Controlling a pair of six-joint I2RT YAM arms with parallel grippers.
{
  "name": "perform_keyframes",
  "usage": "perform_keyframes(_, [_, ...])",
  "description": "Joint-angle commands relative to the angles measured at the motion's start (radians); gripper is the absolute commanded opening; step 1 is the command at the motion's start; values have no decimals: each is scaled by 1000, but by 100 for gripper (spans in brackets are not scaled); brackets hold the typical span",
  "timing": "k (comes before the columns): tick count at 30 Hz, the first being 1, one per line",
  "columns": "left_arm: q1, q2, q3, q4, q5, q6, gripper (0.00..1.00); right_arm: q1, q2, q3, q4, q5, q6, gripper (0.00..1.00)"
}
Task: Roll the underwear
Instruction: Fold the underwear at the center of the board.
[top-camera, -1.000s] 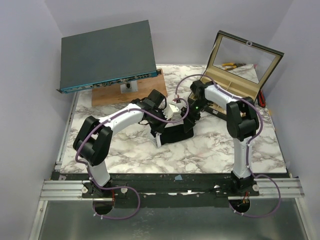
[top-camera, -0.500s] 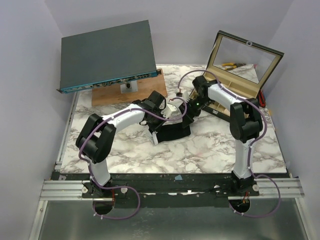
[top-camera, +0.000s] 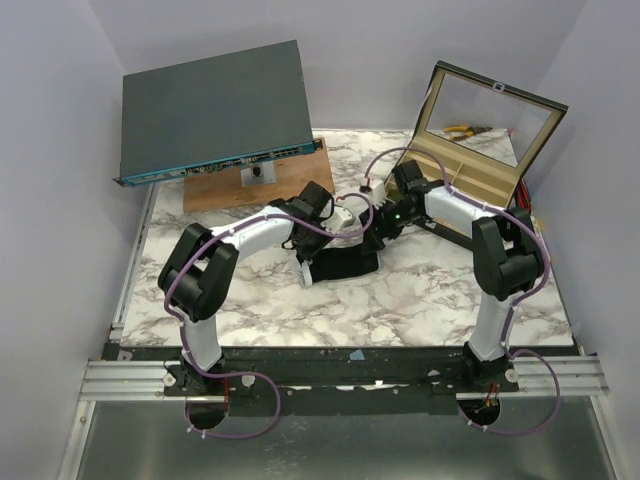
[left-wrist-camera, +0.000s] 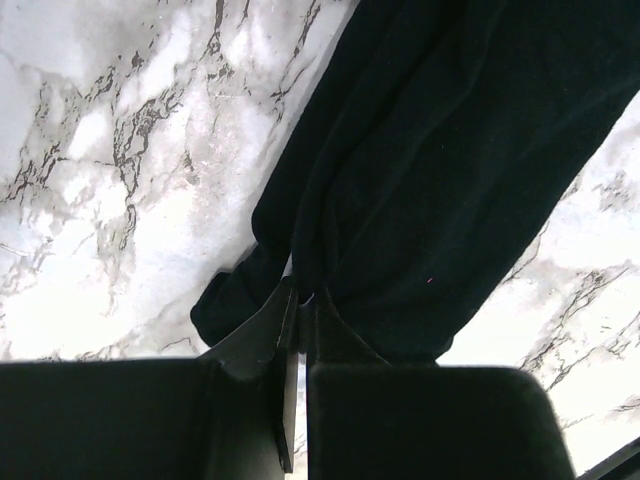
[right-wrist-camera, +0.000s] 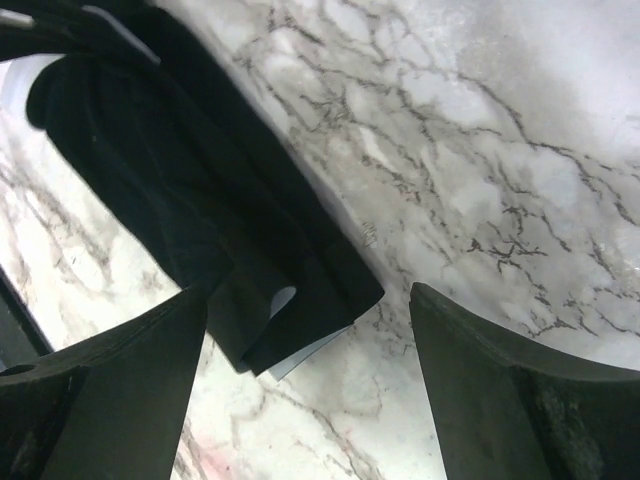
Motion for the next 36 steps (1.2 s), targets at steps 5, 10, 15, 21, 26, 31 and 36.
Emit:
perform_keyframes(5, [5,20,35,-6,-32,-17,0,-5,10,-61,223,94,126,82])
perform_keyframes(10, [5,23,40,1,-61,-21,0,-4,-6,-119,270,153,115,78])
perform_keyframes(15, [5,23,41,10,-98,-29,3,-4,-33,-197,318,214,89,76])
perform_keyframes(21, [6,-15,12,46,-144,-40,18,1,-45,-241,348,232,85,75])
perform_keyframes(26, [5,-75,-27,100,-182,-42,47,7,-44,-254,352,238,79,75])
perform_keyframes(31, [5,-116,-48,129,-219,-37,54,7,-46,-265,348,251,68,75])
perform_keyframes(36, [9,-127,-64,147,-279,-15,55,7,-54,-259,344,258,65,74])
